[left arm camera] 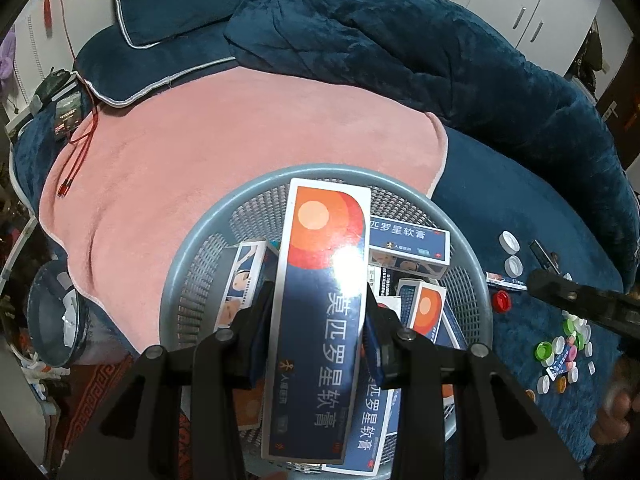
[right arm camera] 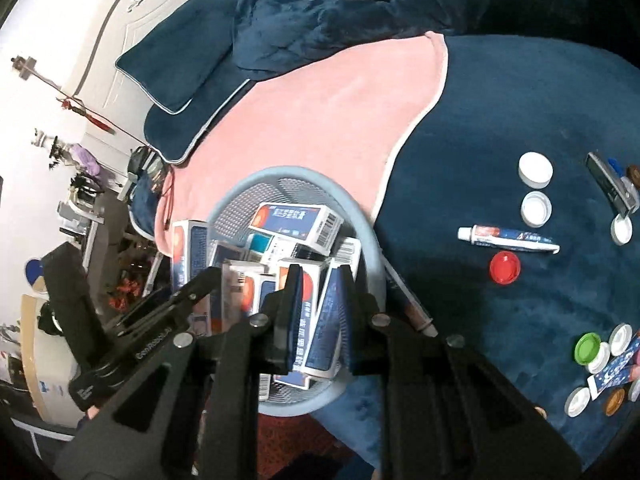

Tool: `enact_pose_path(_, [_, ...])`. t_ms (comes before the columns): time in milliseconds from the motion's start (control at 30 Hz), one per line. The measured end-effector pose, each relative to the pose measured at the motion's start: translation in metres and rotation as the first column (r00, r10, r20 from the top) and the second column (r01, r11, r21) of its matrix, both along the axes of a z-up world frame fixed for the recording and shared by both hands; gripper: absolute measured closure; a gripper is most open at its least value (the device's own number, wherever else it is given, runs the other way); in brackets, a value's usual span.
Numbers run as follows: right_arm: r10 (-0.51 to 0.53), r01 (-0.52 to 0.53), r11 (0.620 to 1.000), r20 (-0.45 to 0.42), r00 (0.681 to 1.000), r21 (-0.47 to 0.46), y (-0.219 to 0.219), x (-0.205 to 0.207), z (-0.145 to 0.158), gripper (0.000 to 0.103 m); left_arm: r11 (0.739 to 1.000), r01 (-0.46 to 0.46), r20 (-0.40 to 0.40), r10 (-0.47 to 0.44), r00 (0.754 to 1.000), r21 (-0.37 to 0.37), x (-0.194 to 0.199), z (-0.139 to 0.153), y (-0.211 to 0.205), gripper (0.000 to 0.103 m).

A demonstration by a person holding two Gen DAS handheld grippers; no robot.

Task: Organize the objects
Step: 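Grasp a white tube with red cap with the right gripper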

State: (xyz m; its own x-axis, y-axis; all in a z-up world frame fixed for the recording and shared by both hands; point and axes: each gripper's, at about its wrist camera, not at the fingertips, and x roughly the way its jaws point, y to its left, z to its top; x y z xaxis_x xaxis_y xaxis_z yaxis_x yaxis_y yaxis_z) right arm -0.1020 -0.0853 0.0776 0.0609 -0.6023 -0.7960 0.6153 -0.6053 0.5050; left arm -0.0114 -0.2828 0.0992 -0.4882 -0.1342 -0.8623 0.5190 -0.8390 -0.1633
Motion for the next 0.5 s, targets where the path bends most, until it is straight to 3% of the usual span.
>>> enact_pose_path(100, [-0.020, 0.025, 0.992, -0.037, 0.999, 0.125, 0.008, -0.011, -0.018, 0.084, 1.000, 0.002, -0.006, -0.002, 1.000, 0.002, 0.002, 0.001, -0.002, 0.063])
enact_pose_path(200, [-0.057, 0.058, 0.980, -0.010, 0.998, 0.192, 0.029, -0.029, -0.047, 0.084, 1.000, -0.005, -0.010, 0.005, 1.000, 0.009, 0.004, 0.000, -0.004, 0.063])
enact_pose_path(333, [-0.124, 0.127, 0.980, -0.032, 0.992, 0.154, 0.057, -0.062, -0.057, 0.080, 1.000, -0.009, -0.002, 0.009, 1.000, 0.015, 0.005, -0.004, -0.006, 0.063])
enact_pose_path(367, [-0.120, 0.123, 0.985, -0.035, 0.992, 0.123, 0.060, -0.071, -0.056, 0.074, 1.000, -0.007, 0.001, 0.007, 1.000, 0.013, 0.004, -0.004, -0.005, 0.063])
enact_pose_path(433, [-0.101, 0.104, 0.991, -0.041, 0.994, 0.081, 0.059, -0.079, -0.056, 0.007, 1.000, -0.004, 0.005, 0.004, 1.000, 0.008, 0.003, -0.005, -0.005, 0.063])
enact_pose_path(500, [-0.077, 0.079, 0.996, -0.065, 0.995, 0.030, 0.053, -0.083, -0.055, 0.003, 1.000, -0.005, 0.008, 0.005, 1.000, 0.001, 0.004, -0.005, -0.005, 0.063])
